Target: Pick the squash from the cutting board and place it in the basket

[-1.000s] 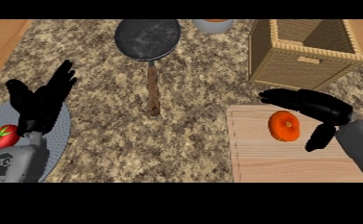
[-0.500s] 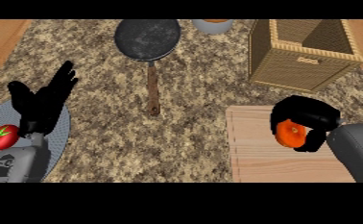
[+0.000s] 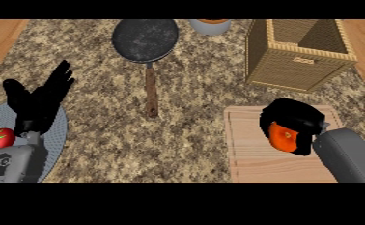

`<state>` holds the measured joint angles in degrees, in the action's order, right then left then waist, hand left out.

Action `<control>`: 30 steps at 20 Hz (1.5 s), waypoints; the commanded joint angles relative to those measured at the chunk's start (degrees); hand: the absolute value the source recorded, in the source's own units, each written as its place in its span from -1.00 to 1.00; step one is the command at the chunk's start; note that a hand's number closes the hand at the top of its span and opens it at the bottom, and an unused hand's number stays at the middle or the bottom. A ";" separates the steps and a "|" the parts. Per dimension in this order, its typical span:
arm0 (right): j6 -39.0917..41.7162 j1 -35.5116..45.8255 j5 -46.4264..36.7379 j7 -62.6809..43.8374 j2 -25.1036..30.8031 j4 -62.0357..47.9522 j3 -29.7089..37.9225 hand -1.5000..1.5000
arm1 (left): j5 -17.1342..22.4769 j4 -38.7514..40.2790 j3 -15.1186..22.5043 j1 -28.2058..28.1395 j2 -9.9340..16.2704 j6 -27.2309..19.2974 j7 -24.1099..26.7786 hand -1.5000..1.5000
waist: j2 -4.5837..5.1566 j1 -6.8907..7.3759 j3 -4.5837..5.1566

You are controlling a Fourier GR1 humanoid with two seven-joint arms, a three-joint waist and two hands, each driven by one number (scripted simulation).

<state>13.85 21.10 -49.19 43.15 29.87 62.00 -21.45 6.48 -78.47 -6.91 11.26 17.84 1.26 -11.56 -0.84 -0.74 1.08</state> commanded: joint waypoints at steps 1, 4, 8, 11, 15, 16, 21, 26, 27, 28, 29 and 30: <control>-0.56 -6.14 1.52 -17.72 -12.26 3.35 0.53 1.00 | 0.09 -0.45 -0.79 -2.15 0.49 -0.11 0.25 0.00 | -0.50 -1.56 -0.82; -1.75 -8.37 -0.26 -26.92 -17.92 5.13 0.45 1.00 | -0.27 0.03 -1.62 -1.61 1.15 -1.12 -0.60 0.00 | -1.01 -3.11 -0.73; -2.03 -11.23 -0.31 -35.38 -25.79 11.27 0.32 1.00 | 0.08 -0.65 -1.32 -1.81 0.30 -1.31 -0.89 0.00 | -0.85 -3.01 -0.91; -3.79 -14.30 5.45 -36.93 -29.18 17.31 0.87 1.00 | 0.02 -0.54 -1.26 -2.80 0.23 -1.00 -0.11 0.00 | -0.85 -2.93 -1.11; -13.83 -20.16 13.06 -39.93 -29.58 29.59 -6.00 1.00 | 0.04 -1.28 -0.78 -2.30 0.21 -0.64 -0.59 0.00 | -0.71 -2.19 -1.19; -15.34 -19.05 13.98 -43.34 -29.64 33.48 -8.71 1.00 | -0.07 -0.73 -0.77 -1.87 -0.08 -0.93 -0.47 0.00 | -0.67 -2.03 -1.08; -24.42 -20.32 7.24 -62.77 -29.80 50.23 -17.59 1.00 | 0.22 -1.96 -0.45 -0.57 0.03 -0.88 -2.78 0.00 | -0.39 -1.59 -0.95; -23.37 -12.75 -4.72 -85.87 -29.85 61.12 -24.35 1.00 | 0.82 -1.57 -1.15 0.61 0.85 0.26 -2.50 0.00 | 0.12 -0.28 -0.87; -20.71 -10.96 -6.75 -90.17 -29.86 63.27 -23.24 1.00 | -0.60 -1.23 0.14 -1.90 -0.51 -0.09 0.03 0.00 | 0.19 -0.12 -0.86; -20.73 -7.35 -7.33 -94.15 -29.86 62.86 -23.29 1.00 | -0.10 1.63 -0.56 -0.04 -0.17 0.79 0.93 0.00 | 0.53 0.02 -0.87; -15.95 -4.24 -7.60 -97.38 -29.86 66.33 -21.44 1.00 | -1.35 -1.02 1.00 -0.74 -1.33 -0.87 -0.92 0.00 | 0.38 0.26 -0.90; -16.02 -0.04 -8.90 -100.65 -29.87 64.52 -21.81 1.00 | 0.55 -1.31 -0.62 -0.55 0.79 1.54 -1.48 0.00 | 0.47 0.82 -0.92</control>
<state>-5.70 11.90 -53.63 -44.13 0.13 122.26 -42.77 6.39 -79.29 -7.26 10.40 17.91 1.54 -12.27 -0.65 -0.90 0.20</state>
